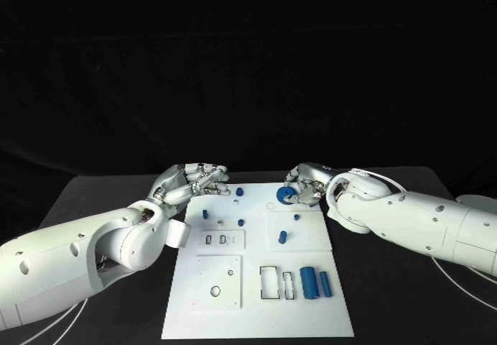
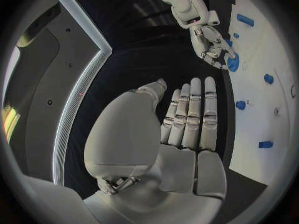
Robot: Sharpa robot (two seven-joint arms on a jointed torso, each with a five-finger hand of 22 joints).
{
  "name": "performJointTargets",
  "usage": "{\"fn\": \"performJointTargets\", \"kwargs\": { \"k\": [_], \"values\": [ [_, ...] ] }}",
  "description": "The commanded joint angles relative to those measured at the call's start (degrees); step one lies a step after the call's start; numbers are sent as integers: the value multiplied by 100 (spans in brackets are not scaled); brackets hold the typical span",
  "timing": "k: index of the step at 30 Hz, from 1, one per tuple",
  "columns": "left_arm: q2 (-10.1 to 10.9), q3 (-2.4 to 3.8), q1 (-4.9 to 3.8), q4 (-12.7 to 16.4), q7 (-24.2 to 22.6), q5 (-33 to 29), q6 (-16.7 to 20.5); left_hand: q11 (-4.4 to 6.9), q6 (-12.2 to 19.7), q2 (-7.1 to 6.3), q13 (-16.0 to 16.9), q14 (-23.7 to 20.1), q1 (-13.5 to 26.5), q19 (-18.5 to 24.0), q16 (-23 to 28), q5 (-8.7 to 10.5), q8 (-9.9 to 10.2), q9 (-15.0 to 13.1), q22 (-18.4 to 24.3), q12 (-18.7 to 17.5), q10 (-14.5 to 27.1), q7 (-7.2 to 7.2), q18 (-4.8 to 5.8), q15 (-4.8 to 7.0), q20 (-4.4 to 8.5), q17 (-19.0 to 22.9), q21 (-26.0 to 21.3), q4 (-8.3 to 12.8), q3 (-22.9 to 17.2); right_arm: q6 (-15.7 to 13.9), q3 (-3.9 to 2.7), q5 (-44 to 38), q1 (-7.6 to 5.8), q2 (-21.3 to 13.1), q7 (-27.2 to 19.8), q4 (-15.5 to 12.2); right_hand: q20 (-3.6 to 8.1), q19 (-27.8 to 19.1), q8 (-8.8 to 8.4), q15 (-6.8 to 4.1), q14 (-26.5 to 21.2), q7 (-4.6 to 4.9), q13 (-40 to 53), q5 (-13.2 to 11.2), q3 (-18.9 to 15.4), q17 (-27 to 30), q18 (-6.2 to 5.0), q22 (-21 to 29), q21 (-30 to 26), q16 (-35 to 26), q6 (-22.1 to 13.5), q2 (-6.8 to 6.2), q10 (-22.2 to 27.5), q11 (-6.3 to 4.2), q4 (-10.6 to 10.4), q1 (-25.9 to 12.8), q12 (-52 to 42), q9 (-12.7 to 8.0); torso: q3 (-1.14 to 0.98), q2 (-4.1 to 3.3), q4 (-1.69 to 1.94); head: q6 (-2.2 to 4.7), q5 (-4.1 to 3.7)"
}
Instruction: Assemble the parts on the task board
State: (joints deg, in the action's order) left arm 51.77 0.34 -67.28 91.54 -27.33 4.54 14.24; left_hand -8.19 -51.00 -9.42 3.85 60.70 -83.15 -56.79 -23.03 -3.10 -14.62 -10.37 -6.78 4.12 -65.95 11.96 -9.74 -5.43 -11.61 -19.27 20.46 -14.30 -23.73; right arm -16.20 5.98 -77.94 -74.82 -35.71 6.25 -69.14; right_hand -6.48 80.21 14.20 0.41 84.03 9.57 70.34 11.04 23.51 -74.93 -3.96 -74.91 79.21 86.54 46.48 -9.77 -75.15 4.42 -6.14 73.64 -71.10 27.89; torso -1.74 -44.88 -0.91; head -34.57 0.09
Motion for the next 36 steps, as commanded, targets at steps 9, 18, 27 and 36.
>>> {"fn": "performJointTargets", "kwargs": {
  "k": [9,18,27,36],
  "values": [
    [3,5,-7,7,-16,-4,-42,-30,6,10,1,-40,36,41,26,3,32,-10,7,-39,8,19,-67,-5,0,-11,-6,4,-59,47,29,-476,55,-15,29,-54,24,86,91,-42,409,-58,147,-64,490,-661,65,-280,77,33,352,-12,-134,-39,269,188,-166,-13,-1,0,1,-8,5],
    [5,5,-6,2,-5,-12,-19,-30,6,10,1,-40,36,41,26,3,32,-10,7,-39,8,19,-67,-5,0,-11,-6,4,-59,-720,29,-903,80,-54,-67,-282,75,198,167,-98,434,-132,300,6,649,-759,104,-442,199,72,572,-46,-281,-104,324,88,-326,7,-3,-2,2,8,20],
    [-5,4,-6,-18,-20,-15,-31,-33,5,23,1,-39,38,40,27,3,34,-11,7,-41,10,22,-68,-6,-1,-15,-4,5,-71,-1427,25,-1287,84,-104,-75,-817,90,229,179,-114,443,-153,393,31,690,-797,115,-484,231,87,619,-54,-364,-122,335,44,-420,10,-5,0,-4,30,57],
    [-25,4,-6,-29,-45,-15,-39,-31,6,20,1,-48,26,46,34,4,38,-13,9,-43,13,17,-67,-8,-3,-20,-5,23,-87,-1457,24,-1366,87,169,-71,-930,95,216,164,-117,443,-150,376,20,702,-793,110,-469,217,87,605,-74,-351,-122,338,15,-403,2,3,-8,7,45,52]
  ]
}}
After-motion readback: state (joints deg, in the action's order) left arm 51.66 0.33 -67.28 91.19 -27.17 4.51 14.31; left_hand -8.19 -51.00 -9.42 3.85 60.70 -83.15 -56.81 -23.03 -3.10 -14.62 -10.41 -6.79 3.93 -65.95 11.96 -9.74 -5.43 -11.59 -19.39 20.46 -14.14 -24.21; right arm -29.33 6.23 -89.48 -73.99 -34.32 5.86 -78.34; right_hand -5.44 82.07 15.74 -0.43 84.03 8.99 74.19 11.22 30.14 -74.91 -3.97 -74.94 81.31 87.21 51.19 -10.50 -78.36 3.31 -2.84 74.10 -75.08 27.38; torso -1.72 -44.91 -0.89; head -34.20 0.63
